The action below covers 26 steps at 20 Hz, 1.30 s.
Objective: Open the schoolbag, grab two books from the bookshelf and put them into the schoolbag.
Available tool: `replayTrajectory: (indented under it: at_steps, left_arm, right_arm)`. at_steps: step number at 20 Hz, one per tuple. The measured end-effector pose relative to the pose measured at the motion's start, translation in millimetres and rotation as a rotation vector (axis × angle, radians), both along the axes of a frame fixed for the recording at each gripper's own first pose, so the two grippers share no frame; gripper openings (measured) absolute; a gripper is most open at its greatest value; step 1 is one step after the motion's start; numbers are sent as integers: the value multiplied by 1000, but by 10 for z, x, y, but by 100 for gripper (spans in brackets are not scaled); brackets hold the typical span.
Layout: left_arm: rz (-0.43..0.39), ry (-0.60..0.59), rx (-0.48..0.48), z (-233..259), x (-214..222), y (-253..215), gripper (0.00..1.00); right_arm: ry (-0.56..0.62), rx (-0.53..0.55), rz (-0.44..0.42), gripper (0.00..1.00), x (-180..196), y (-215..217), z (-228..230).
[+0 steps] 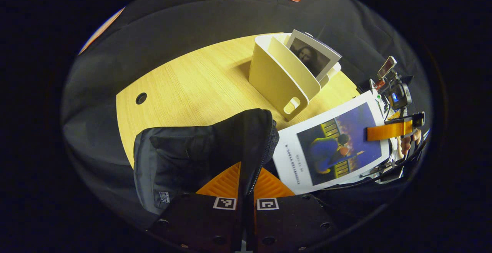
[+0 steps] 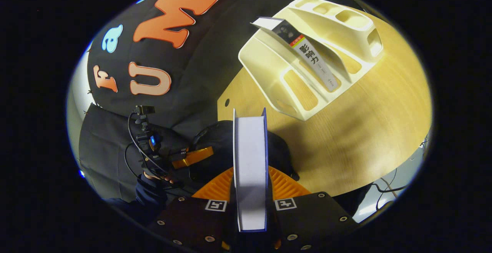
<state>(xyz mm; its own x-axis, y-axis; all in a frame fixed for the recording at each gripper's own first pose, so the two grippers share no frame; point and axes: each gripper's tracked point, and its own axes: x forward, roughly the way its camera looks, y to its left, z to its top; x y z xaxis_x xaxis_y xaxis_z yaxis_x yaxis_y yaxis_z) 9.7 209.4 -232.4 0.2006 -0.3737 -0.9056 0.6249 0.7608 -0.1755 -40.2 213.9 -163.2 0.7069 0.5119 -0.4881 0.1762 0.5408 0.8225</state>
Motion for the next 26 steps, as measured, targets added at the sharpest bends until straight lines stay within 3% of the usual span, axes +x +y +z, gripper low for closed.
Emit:
replayTrajectory:
  at_steps: [6,9,14,19,20,21,24,26]
  left_arm:
    - [51,-10,-39,18,15,-106,5]
    - [59,-20,-51,47,20,-162,6]
    - [66,-26,-70,53,-26,-233,6]
    - [72,-24,-92,83,-75,-281,6]
    - [71,-27,-93,90,-89,-277,5]
    - [72,-23,-99,92,-108,-294,5]
    - [82,-25,-103,83,-113,-307,6]
    - [89,-22,-99,46,-102,-281,6]
  right_arm:
    - [-42,147,8,30,265,407,-293]
    - [-38,144,9,31,365,583,-501]
    - [-52,153,-88,31,727,890,-657]
    - [-63,157,-85,31,987,1183,-694]
    - [-65,165,-85,22,1015,1243,-716]
    - [-68,169,-77,31,1039,1292,-722]
    - [-43,172,-54,32,1105,1437,-829]
    - [33,84,-27,40,1061,1500,-1022]
